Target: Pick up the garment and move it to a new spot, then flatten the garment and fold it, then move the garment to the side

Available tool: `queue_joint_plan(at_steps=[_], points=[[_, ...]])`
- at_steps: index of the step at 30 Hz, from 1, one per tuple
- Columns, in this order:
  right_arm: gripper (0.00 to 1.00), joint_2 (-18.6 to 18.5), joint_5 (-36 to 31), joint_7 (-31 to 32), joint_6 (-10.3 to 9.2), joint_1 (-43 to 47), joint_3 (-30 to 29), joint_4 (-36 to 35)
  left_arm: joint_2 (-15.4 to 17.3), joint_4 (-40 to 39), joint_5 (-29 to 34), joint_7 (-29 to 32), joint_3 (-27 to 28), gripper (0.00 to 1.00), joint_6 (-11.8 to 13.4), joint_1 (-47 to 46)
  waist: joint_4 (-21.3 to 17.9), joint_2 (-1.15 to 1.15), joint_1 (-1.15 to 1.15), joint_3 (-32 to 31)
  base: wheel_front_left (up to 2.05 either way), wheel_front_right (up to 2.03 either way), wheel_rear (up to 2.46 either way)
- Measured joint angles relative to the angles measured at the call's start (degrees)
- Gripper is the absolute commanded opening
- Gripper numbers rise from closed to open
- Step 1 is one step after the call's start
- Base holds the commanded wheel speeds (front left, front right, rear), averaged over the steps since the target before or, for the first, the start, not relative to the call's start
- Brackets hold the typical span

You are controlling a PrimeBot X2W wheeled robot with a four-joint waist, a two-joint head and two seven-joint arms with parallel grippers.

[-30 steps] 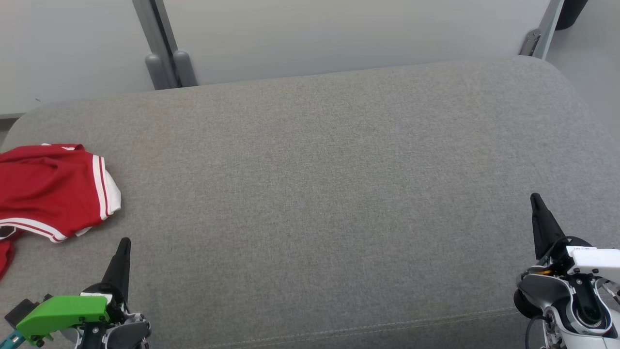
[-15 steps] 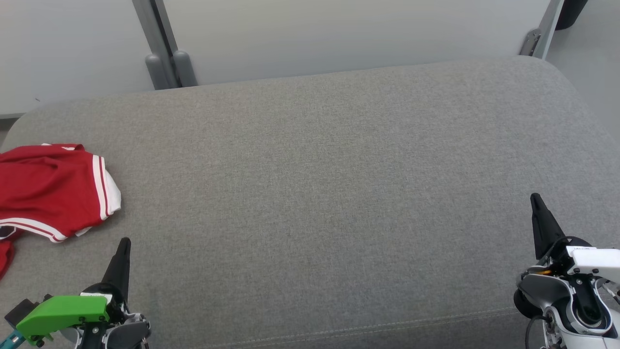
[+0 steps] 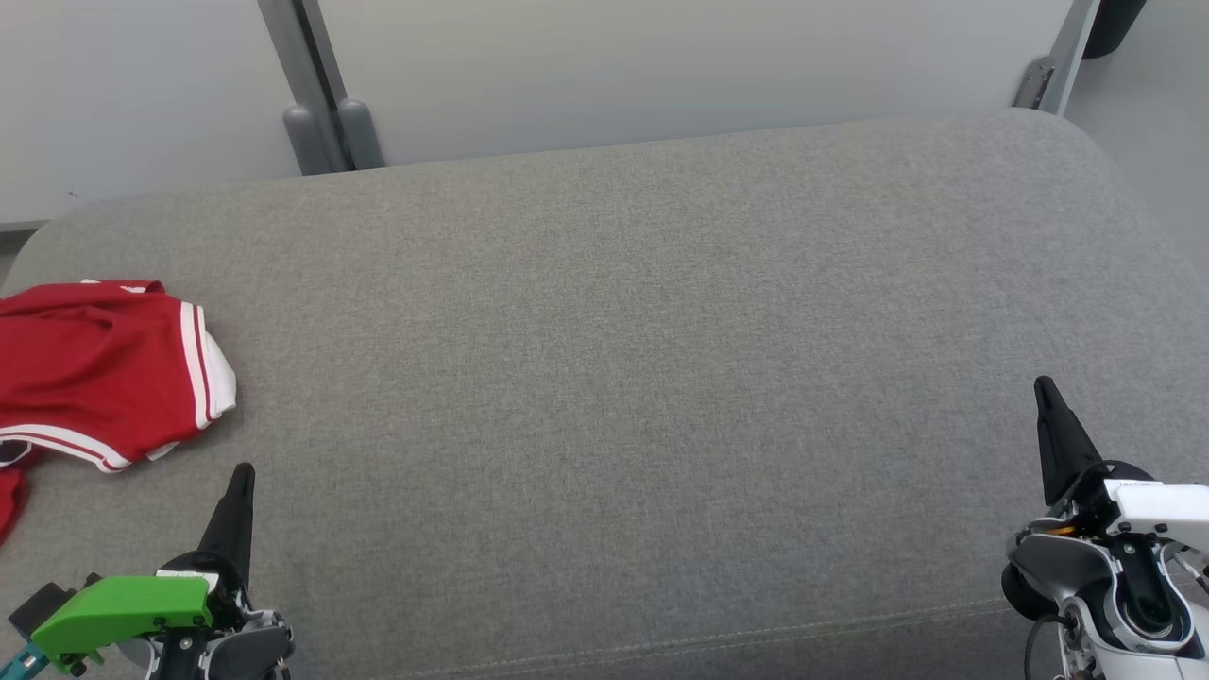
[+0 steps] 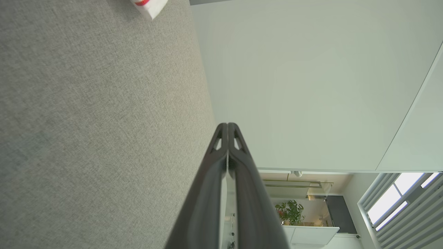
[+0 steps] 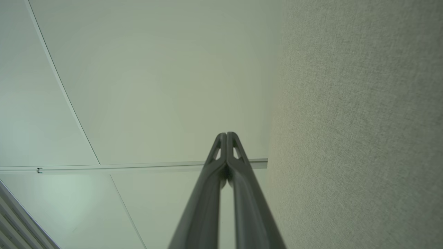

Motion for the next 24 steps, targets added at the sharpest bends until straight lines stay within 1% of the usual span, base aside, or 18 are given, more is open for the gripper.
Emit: queue_joint_plan(at_steps=[6,7,11,18,24], points=[[0.0,0.0,0.0,0.0,0.0,0.0,0.0,0.0,0.0,0.0,0.0,0.0,0.01,0.0,0.0,0.0,0.0,0.0,0.0,0.0,0.0,0.0,0.0],[1.0,0.04,0.0,0.0,-0.02,0.04,0.01,0.14,-0.03,0.13,0.0,-0.01,-0.02,1.0,0.02,0.04,0.0,0.0,0.0,0.0,0.0,0.0,0.0],[1.0,1.01,-0.01,-0.01,-0.34,2.08,0.16,2.35,-0.82,2.36,0.0,-0.02,-0.45,1.0,0.04,1.8,0.0,0.0,0.0,0.0,0.0,0.0,0.0],[1.0,1.27,-0.25,-0.75,-0.33,2.82,0.55,1.86,-1.13,2.4,0.1,-0.63,-1.08,1.0,0.04,2.6,0.02,0.0,0.0,-0.02,0.0,0.0,0.0],[1.0,0.2,-4.26,-2.49,-0.33,2.97,1.72,0.85,-1.08,2.05,2.1,-2.27,-2.41,1.0,0.04,2.6,0.14,0.0,0.0,0.0,0.0,0.0,0.0]])
